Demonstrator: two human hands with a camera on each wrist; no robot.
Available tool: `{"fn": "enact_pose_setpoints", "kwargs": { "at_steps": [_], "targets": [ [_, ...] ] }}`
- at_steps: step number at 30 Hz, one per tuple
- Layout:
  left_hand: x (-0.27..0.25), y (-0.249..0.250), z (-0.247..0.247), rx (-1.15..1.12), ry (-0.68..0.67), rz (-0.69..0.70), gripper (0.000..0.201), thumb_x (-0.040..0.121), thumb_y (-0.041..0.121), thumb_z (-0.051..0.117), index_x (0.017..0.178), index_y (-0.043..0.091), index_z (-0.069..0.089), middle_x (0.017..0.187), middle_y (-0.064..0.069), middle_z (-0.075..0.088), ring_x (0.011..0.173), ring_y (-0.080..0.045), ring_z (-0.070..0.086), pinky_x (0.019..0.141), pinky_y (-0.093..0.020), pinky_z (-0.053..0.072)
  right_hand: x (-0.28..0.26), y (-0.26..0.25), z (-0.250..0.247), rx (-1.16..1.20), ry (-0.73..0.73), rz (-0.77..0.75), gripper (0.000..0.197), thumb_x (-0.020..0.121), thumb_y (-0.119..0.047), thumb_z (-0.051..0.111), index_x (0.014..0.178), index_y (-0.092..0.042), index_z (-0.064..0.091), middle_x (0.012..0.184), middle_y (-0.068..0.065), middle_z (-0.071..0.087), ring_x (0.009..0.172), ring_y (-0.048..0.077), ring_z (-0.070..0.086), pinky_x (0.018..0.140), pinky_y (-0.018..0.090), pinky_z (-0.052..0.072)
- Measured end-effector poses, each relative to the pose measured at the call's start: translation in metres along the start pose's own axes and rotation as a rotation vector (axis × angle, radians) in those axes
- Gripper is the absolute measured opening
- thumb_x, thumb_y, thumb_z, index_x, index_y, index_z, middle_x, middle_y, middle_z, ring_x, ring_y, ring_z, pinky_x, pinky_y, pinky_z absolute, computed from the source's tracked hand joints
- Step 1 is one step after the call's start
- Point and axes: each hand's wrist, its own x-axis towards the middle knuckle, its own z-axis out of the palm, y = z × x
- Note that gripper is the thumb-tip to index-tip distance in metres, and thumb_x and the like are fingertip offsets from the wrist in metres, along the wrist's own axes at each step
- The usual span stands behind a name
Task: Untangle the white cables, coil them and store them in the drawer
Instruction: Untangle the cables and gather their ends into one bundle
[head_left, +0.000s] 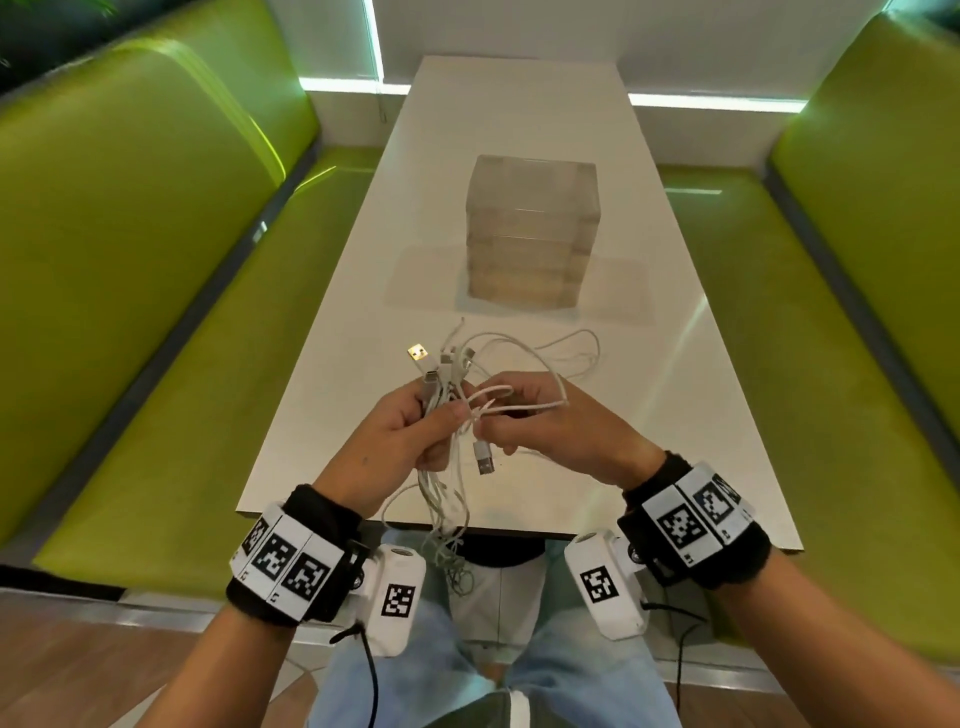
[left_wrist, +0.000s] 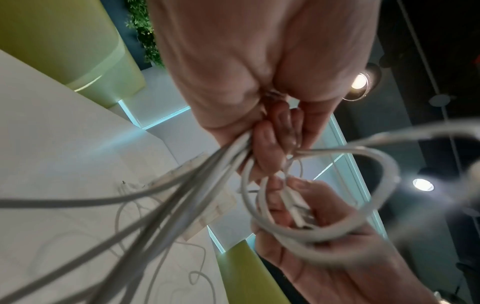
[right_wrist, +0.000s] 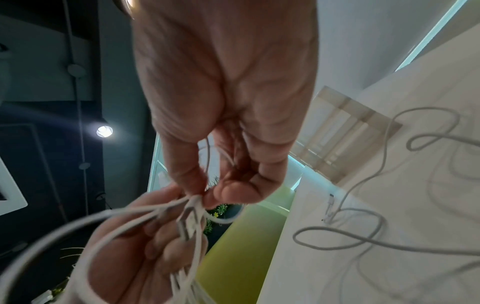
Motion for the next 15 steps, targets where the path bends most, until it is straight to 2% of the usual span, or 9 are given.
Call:
{"fn": "enact_pose_setpoints", "kwargs": {
  "at_steps": [2,3,5,6,9,11,13,15],
  "targets": [
    [0.001,-0.004,-0.001,-0.022,-0.021,-0.019,0.018,0.088,0.020,0.057,0.097,0.014,0.071,0.059,-0.005,0.042,0.049,-0.011,0.030,0.046,-0.021,0.028,0.001,0.002,0.003,0.076,0.004,-0.014,0.016,0.081,-0.002,0.062,0.094,-0.010,0.064,0.075,0.000,0.059,0.070,0.011,0.053,0.066,0.030,0.045],
    [0.001,-0.005,-0.002,-0.011,-0.021,-0.016,0.022,0.088,0.023,0.056,0.101,0.013,0.070,0.060,-0.010,0.050,0.051,-0.015,0.035,0.048,-0.024,0.030,0.001,0.001,0.004,0.081,-0.017,-0.026,0.015,0.082,-0.001,0.061,0.094,-0.010,0.065,0.075,0.003,0.060,0.071,0.012,0.053,0.066,0.029,0.045],
    [0.002,-0.008,-0.003,0.027,-0.020,-0.004,0.031,0.088,0.029,0.059,0.113,0.012,0.064,0.076,-0.030,0.058,0.062,-0.027,0.047,0.057,-0.033,0.038,0.000,0.000,0.008,0.051,-0.040,-0.045,0.010,0.085,-0.001,0.059,0.093,-0.001,0.064,0.077,0.012,0.061,0.071,0.013,0.052,0.064,0.026,0.044],
    [0.003,-0.009,-0.001,0.045,-0.013,0.003,0.033,0.090,0.028,0.059,0.119,0.012,0.061,0.079,-0.030,0.059,0.063,-0.027,0.050,0.058,-0.033,0.039,0.000,0.000,0.010,0.039,-0.022,-0.046,0.009,0.085,-0.001,0.059,0.093,0.002,0.064,0.076,0.013,0.060,0.070,0.012,0.052,0.064,0.025,0.044],
    [0.005,-0.008,0.006,0.088,0.058,0.045,0.031,0.094,0.011,0.052,0.125,0.013,0.048,0.063,0.009,0.061,0.049,-0.002,0.048,0.047,-0.016,0.039,0.001,0.003,0.011,0.034,0.078,-0.052,0.004,0.082,-0.001,0.060,0.082,0.002,0.063,0.070,0.007,0.057,0.066,0.012,0.051,0.062,0.026,0.043],
    [0.005,-0.007,0.009,0.099,0.080,0.057,0.034,0.093,0.008,0.052,0.126,0.015,0.044,0.061,0.014,0.062,0.047,0.000,0.048,0.045,-0.014,0.037,0.002,0.005,0.012,0.050,0.101,-0.055,0.004,0.082,-0.001,0.060,0.081,0.002,0.063,0.070,0.007,0.057,0.066,0.013,0.051,0.061,0.025,0.043],
    [0.004,-0.004,0.011,0.100,0.075,0.070,0.038,0.088,0.016,0.058,0.124,0.019,0.045,0.062,0.013,0.061,0.048,-0.002,0.044,0.045,-0.017,0.035,0.001,0.007,0.012,0.086,0.095,-0.048,0.006,0.084,-0.001,0.059,0.085,0.005,0.061,0.074,0.010,0.056,0.068,0.014,0.051,0.061,0.024,0.043],
    [0.004,-0.004,0.005,0.081,0.100,0.075,0.041,0.084,0.025,0.068,0.119,0.022,0.048,0.059,0.012,0.052,0.047,-0.005,0.038,0.045,-0.021,0.032,0.001,0.009,0.010,0.047,0.073,-0.020,0.008,0.085,-0.006,0.060,0.085,0.002,0.061,0.074,0.009,0.058,0.069,0.014,0.051,0.063,0.027,0.043]
  ]
}}
